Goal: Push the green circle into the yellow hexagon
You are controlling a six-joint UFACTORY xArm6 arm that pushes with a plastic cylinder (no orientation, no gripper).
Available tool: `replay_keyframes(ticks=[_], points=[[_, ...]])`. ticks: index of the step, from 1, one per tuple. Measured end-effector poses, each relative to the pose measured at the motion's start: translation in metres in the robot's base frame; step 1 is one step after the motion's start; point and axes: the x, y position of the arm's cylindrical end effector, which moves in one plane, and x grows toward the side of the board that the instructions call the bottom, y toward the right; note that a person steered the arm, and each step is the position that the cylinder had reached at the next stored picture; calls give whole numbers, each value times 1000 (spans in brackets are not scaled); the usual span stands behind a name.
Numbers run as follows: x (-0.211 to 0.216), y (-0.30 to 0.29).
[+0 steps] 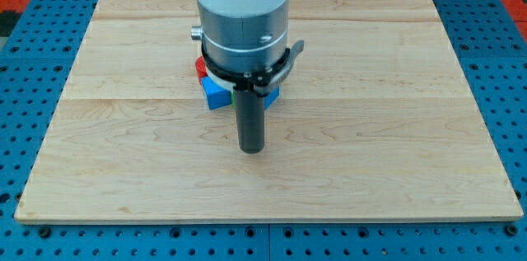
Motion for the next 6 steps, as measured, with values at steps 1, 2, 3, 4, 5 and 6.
replay_keyframes(ticks=[1,2,3,4,5,6], points=[[-10,-3],[-27,-3],[-48,-3],[-69,-3],[-87,-3],[-92,-3]])
